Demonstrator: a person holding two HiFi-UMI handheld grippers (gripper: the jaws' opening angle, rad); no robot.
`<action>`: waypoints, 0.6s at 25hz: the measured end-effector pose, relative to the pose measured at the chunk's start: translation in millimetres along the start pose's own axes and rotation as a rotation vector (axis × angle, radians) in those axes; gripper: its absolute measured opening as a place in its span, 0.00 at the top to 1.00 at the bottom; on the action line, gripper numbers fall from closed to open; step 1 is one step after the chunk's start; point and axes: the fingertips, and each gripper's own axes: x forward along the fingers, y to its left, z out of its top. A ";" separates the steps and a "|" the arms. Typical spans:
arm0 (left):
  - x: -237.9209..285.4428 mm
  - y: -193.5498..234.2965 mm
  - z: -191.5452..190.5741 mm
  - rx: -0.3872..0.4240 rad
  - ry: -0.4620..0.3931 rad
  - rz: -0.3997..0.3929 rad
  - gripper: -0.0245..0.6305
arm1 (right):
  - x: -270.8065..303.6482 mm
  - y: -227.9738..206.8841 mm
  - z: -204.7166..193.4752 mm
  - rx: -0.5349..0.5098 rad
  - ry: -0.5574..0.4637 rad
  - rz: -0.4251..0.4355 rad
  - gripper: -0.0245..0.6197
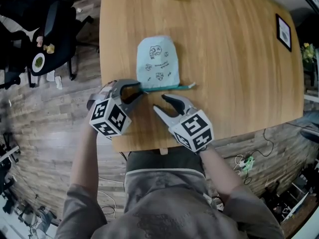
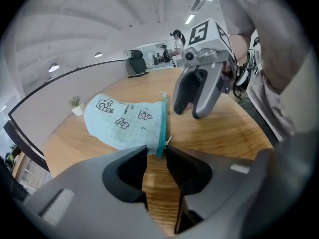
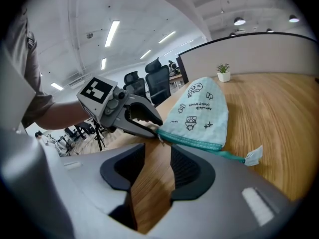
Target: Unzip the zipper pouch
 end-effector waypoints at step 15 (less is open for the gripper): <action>-2.9 -5.7 7.7 -0.145 -0.049 -0.049 0.88 | -2.4 -7.0 5.0 -0.002 0.004 -0.010 0.70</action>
